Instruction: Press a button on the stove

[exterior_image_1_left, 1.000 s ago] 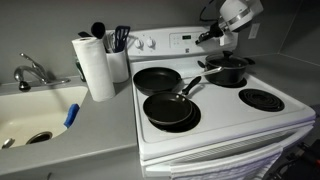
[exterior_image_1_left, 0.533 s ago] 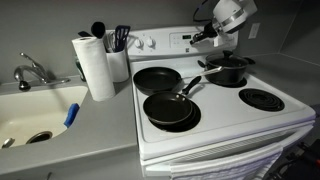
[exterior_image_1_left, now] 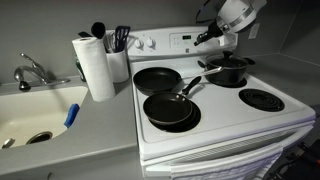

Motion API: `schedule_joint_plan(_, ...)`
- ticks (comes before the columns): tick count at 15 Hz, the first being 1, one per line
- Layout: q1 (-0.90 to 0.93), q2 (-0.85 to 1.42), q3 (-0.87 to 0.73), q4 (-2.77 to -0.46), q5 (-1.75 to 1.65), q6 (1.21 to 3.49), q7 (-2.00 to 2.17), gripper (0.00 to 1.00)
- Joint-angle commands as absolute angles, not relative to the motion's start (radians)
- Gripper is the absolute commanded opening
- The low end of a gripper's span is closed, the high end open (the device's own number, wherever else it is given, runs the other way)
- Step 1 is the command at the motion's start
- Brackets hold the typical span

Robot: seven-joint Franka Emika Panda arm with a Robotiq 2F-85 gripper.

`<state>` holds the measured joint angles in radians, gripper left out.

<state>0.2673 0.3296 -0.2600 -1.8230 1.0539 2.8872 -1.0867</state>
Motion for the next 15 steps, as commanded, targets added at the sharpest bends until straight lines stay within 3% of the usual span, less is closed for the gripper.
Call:
schedule_joint_plan(1,0.347,0.177,-0.305,-2.001,0.926,2.907,-0.973,0.0)
schedule_joint_plan(5,0.417,0.064,-0.347,-2.117,0.705,2.905,-0.777,0.0)
schedule_joint_plan(6,0.278,0.03,-0.199,-2.148,0.577,2.914,-0.675,0.0)
schedule_joint_plan(7,0.41,0.015,-0.331,-2.164,0.561,2.899,-0.653,0.0)
schedule_joint_plan(14,0.375,-0.11,-0.284,-2.29,0.19,2.901,-0.264,0.0)
schedule_joint_plan(15,0.258,-0.119,-0.164,-2.3,0.157,2.9,-0.219,0.0)
